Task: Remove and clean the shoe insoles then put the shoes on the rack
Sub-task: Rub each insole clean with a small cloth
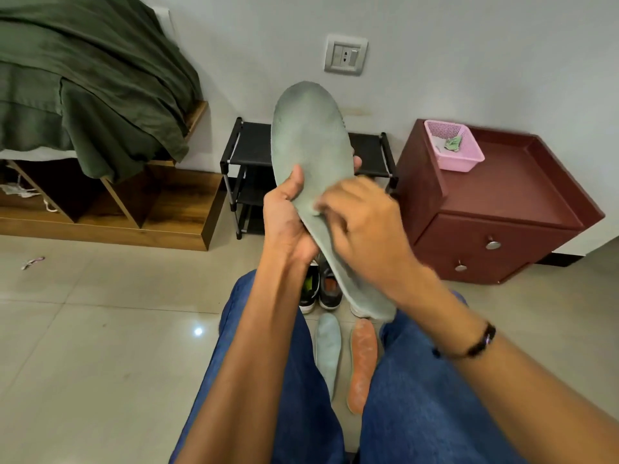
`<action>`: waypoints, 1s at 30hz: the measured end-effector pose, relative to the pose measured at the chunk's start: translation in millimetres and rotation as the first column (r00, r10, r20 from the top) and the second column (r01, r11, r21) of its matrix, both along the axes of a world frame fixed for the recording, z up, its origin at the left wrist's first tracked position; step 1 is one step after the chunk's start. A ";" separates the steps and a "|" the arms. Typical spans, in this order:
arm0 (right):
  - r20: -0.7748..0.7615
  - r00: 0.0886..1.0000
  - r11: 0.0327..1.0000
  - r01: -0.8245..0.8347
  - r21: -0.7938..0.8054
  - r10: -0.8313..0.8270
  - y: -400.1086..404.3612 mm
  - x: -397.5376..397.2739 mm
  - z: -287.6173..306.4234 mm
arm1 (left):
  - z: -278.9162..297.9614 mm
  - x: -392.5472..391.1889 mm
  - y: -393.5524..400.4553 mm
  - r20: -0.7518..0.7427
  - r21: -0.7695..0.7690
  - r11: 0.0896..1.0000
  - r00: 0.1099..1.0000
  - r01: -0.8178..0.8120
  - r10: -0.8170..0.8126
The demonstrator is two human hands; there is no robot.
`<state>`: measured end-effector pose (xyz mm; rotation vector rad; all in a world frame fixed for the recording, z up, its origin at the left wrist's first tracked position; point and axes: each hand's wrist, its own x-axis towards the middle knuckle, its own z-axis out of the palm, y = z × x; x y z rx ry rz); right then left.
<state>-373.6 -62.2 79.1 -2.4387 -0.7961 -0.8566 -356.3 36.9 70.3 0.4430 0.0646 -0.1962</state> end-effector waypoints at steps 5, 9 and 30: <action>-0.097 0.995 0.990 0.025 0.140 -0.011 -6.4 -25.0 -5.8 | 0.2 -4.1 -3.5 0.028 0.065 0.995 0.997 0.069 -0.071; -0.389 0.918 0.923 0.078 0.377 0.081 -13.9 -22.0 13.8 | 9.1 -4.5 -4.5 0.016 0.042 0.998 0.999 0.044 -0.044; -0.036 0.988 0.953 0.153 0.261 -0.149 2.7 27.2 29.5 | 1.5 1.3 -14.9 0.164 0.180 0.982 0.982 0.064 -0.094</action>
